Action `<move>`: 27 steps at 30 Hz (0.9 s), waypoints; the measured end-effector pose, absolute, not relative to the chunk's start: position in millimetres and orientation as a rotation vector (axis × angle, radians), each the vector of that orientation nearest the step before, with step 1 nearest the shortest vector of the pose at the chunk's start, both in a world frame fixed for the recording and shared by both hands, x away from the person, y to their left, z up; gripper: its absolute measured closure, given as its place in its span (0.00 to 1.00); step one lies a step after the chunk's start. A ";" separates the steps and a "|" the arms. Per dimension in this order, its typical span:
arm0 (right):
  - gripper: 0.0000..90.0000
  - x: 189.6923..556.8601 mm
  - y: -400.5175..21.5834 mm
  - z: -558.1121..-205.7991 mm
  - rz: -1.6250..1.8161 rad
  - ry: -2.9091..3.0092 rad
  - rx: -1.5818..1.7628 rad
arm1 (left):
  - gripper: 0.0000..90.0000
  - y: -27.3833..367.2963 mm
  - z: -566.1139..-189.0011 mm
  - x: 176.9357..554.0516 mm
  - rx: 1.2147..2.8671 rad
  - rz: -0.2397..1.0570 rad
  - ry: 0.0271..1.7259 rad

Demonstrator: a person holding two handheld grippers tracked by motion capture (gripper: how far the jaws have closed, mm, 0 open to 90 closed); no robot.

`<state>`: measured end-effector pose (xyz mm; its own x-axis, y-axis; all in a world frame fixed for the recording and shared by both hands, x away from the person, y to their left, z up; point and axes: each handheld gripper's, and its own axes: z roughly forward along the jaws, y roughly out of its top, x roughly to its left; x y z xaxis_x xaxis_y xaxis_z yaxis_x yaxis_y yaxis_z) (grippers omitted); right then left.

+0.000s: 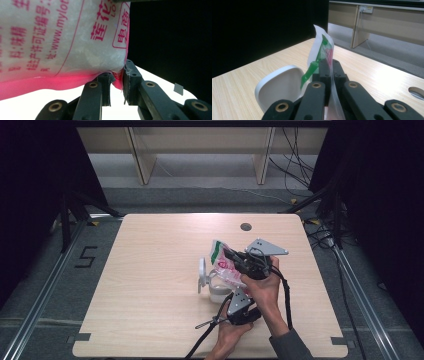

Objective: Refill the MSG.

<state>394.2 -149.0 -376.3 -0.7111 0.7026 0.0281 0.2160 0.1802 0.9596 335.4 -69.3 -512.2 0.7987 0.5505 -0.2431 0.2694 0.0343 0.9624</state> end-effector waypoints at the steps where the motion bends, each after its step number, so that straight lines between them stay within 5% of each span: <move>1: 1.00 395.0 -149.6 -376.2 1.548 2.043 0.854 | 0.86 -69.1 -512.2 335.4 1.558 0.243 0.674; 27: 1.00 391.7 -144.8 -375.7 1.536 2.049 0.870 | 0.86 -68.1 -511.6 335.4 1.536 0.231 0.682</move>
